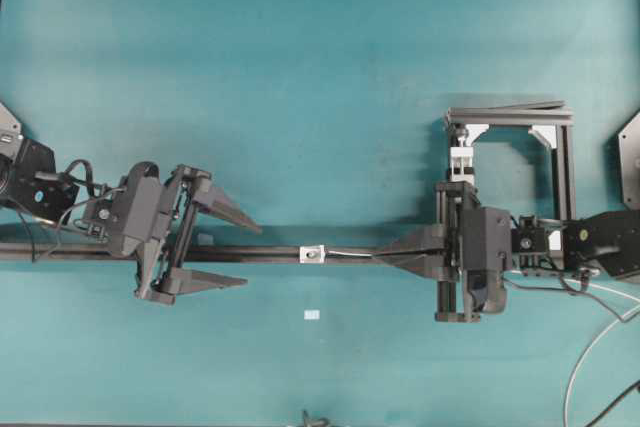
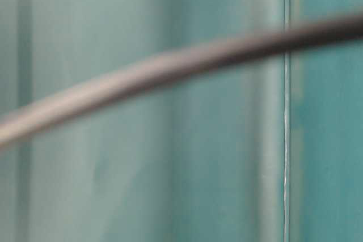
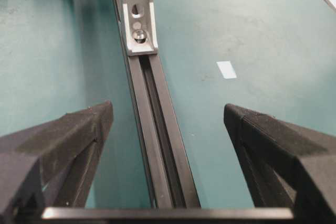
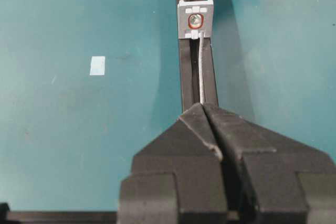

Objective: Insert the wire through the hole in the metal fitting marked with a red label.
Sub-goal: 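Align the wire tip with the red-ringed hole in the bracket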

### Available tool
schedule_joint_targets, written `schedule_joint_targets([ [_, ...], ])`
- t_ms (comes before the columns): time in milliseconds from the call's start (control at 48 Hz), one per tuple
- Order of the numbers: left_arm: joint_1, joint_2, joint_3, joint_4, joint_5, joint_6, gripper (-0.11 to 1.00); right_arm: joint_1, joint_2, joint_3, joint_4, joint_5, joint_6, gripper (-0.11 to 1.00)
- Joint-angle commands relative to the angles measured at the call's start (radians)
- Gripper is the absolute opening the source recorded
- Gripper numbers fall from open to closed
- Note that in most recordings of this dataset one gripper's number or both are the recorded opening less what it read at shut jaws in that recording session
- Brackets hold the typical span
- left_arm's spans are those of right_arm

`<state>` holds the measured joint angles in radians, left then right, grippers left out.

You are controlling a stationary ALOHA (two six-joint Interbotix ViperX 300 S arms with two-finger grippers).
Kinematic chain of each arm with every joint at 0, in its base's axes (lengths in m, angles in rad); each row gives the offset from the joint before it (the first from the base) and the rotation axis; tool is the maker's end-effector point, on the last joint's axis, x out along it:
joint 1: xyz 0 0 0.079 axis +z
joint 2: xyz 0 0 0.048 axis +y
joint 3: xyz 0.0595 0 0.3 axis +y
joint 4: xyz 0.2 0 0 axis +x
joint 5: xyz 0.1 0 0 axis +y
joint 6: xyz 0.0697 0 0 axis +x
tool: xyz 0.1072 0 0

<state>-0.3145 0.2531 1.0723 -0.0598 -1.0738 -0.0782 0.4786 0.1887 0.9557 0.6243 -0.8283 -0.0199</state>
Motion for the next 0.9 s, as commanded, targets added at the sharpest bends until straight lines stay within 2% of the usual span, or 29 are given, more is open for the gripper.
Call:
schedule_joint_targets([
  [0,-0.005,-0.011,-0.011,-0.003,-0.005,0.002,0.59,0.005,-0.009,-0.014,0.002,-0.009,-0.002,-0.01],
  [875,-0.005,-0.011,-0.014,-0.003,-0.005,0.002,0.59,0.005,0.002,-0.031,0.002,-0.006,-0.002,-0.01],
])
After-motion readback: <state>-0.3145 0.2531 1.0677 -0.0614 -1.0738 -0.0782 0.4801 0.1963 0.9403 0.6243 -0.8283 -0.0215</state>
